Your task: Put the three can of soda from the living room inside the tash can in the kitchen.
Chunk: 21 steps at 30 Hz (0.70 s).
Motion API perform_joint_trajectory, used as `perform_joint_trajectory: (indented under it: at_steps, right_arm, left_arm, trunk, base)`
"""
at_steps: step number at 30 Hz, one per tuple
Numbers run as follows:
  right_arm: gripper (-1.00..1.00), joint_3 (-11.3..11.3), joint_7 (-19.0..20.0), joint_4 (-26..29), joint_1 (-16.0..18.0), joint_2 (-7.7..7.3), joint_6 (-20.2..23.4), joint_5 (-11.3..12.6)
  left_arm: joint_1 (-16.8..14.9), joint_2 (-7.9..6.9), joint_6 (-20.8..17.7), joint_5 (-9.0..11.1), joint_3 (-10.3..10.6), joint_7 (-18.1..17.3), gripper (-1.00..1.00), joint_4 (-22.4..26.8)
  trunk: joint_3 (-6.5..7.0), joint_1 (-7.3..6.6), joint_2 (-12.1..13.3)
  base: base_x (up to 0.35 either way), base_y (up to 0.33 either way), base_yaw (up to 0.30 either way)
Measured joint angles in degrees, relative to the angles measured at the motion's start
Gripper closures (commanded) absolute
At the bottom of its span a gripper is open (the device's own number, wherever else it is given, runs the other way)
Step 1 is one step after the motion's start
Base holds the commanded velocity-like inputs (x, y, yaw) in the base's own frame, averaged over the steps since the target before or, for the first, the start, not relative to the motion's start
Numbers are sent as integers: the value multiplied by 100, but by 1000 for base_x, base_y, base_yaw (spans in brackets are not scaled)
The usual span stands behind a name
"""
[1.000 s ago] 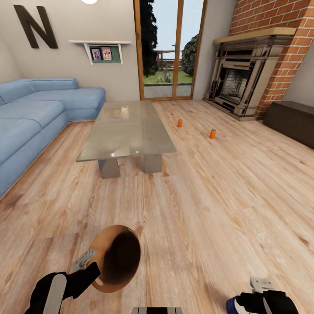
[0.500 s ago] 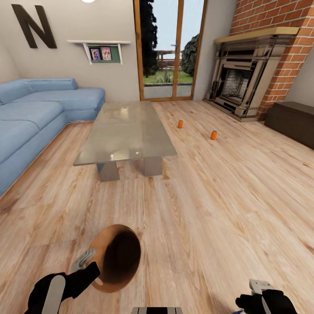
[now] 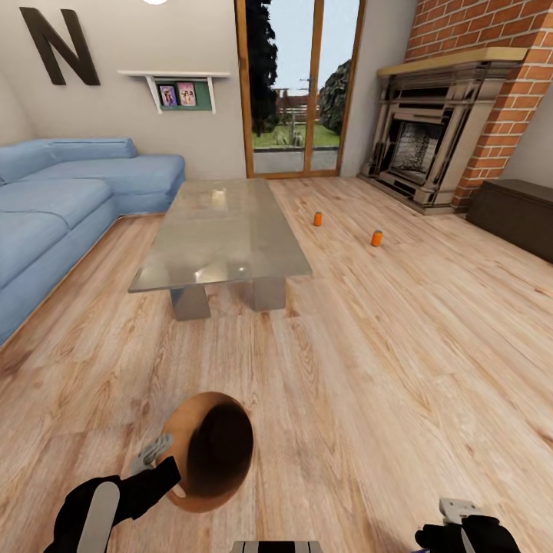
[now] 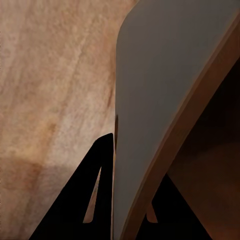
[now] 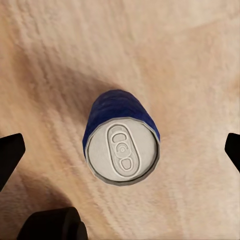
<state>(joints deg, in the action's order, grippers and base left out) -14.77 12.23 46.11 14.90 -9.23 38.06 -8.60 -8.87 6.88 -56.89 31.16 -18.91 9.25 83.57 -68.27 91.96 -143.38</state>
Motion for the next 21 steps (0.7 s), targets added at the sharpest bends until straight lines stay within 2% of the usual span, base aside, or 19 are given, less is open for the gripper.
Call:
perform_joint_trajectory:
  at_steps: [16,21]
  right_arm:
    - [-100,-3,-8,-213,4,0,-275,-2]
    - [-100,-8,-8,-530,12,10,-641,-5]
  left_arm:
    - [1,15,-6,-9,3,0,100,15]
    - [1,15,-6,-7,3,0,100,15]
  trunk:
    - [0,0,0]
    - [0,0,0]
  base:
    - [0,0,0]
    - [0,0,0]
